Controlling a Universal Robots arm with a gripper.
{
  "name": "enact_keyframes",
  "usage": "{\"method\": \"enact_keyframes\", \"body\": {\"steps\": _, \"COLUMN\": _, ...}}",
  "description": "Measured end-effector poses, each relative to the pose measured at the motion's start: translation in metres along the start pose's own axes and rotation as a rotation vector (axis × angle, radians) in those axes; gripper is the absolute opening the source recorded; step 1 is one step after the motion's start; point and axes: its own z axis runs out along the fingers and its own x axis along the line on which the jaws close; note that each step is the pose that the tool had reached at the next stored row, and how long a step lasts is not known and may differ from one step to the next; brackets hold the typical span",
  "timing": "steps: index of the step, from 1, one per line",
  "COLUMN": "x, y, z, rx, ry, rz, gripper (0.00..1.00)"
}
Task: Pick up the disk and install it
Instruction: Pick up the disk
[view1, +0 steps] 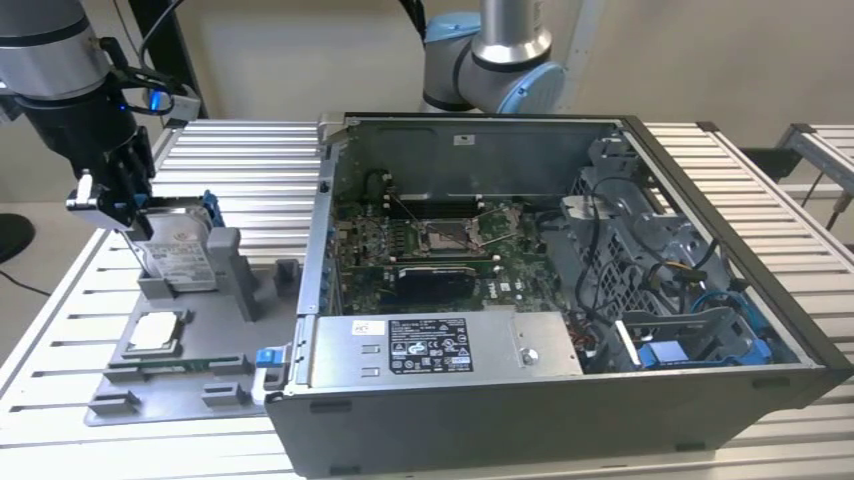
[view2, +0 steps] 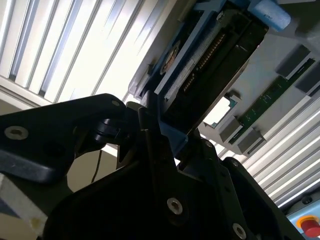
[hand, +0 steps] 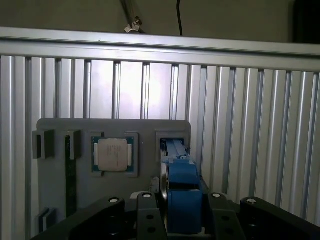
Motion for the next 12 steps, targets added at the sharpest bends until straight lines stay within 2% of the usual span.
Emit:
{"method": "enact_keyframes", "body": {"steps": 1, "x": 0.0004, "y": 0.0, "z": 0.0, "rx": 0.0, "ry": -0.0027, "rz": 0.0, "gripper": 0.0}}
{"method": "enact_keyframes", "body": {"steps": 3, "x": 0.0012, "y": 0.0, "z": 0.0, "rx": 0.0005, "ry": -0.0131, "rz": 0.0, "gripper": 0.0}}
{"method": "enact_keyframes", "body": {"steps": 6, "x": 0.0012, "y": 0.0001, "z": 0.0, "rx": 0.0005, "ry": -0.0145, "rz": 0.0, "gripper": 0.0}}
{"method": "enact_keyframes", "body": {"steps": 8, "x": 0.0008, "y": 0.0, "z": 0.0, "rx": 0.0003, "ry": -0.0087, "rz": 0.0, "gripper": 0.0}}
{"method": "enact_keyframes", "body": {"steps": 11, "x": -0.0017, "y": -0.0001, "z": 0.0001, "rx": -0.0001, "ry": 0.0051, "rz": 0.0, "gripper": 0.0}}
{"method": "enact_keyframes", "body": {"steps": 12, "x": -0.002, "y": -0.0001, "z": 0.0001, "rx": -0.0001, "ry": 0.0065, "rz": 0.0, "gripper": 0.0}}
